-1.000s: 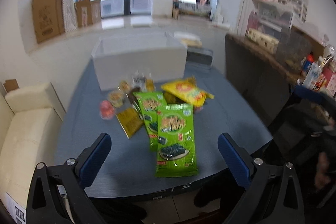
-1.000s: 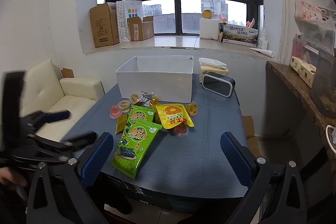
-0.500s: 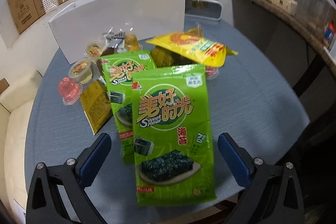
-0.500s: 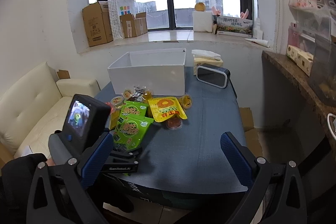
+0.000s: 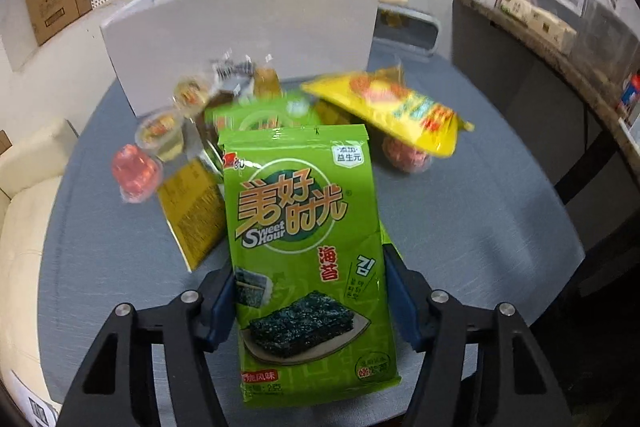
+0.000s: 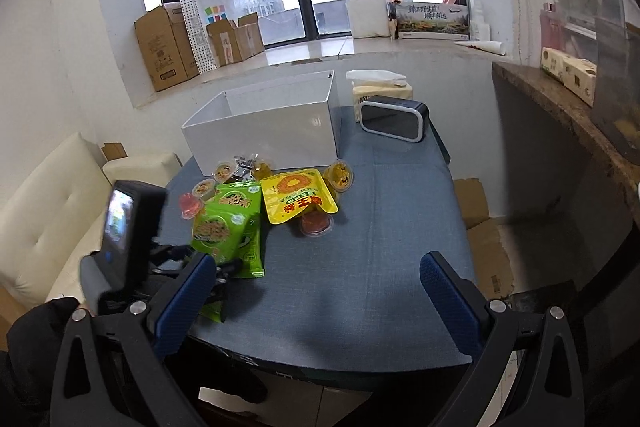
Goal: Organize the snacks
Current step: 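Grasp the green seaweed pack with the left gripper while the right gripper grasps the yellow pouch, then carry the green pack and yellow pouch into the white box and release both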
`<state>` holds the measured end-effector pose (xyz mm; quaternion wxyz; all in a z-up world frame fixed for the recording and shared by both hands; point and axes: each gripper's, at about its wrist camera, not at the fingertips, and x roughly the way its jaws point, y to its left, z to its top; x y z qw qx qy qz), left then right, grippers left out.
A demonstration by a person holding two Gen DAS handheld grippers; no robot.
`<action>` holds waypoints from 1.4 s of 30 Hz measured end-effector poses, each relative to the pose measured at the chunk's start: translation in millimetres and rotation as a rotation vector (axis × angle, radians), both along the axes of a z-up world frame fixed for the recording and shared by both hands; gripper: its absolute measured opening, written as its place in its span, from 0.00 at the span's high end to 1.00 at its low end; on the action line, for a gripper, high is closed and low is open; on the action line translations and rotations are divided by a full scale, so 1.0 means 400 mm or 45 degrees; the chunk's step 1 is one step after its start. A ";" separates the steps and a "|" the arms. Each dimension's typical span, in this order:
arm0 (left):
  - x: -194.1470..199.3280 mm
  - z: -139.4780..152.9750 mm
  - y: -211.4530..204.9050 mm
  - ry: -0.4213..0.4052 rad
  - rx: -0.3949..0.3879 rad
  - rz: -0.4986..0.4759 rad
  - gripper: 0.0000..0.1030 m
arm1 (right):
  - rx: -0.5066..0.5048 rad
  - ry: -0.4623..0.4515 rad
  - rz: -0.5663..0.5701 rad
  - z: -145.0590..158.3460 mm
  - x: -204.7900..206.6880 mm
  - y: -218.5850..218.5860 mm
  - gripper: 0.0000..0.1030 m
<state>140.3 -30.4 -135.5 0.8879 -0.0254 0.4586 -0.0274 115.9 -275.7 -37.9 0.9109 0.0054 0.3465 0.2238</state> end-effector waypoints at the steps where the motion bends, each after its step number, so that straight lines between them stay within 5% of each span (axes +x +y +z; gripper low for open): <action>1: -0.007 0.020 0.005 -0.026 -0.012 0.001 0.33 | -0.005 0.004 0.005 -0.003 0.011 0.002 0.00; 10: -0.072 0.128 0.100 -0.165 -0.086 0.072 0.33 | -0.129 0.044 0.165 -0.059 0.213 0.137 0.00; 18: -0.091 0.142 0.189 -0.197 -0.135 0.108 0.33 | -0.338 0.147 0.271 -0.170 0.381 0.295 0.00; 27: -0.072 0.129 0.228 -0.201 -0.164 0.111 0.32 | -0.342 0.295 0.329 -0.243 0.433 0.323 0.01; 28: -0.073 0.127 0.226 -0.200 -0.164 0.112 0.32 | -0.336 0.318 0.340 -0.249 0.439 0.324 0.16; 33: -0.070 0.120 0.224 -0.194 -0.166 0.110 0.32 | -0.295 0.321 0.352 -0.237 0.438 0.307 0.26; 35: -0.070 0.118 0.222 -0.190 -0.164 0.110 0.32 | -0.273 0.312 0.355 -0.227 0.431 0.301 0.38; 42: -0.057 0.132 0.222 -0.211 -0.151 0.099 0.31 | -0.212 0.279 0.393 -0.184 0.408 0.305 0.40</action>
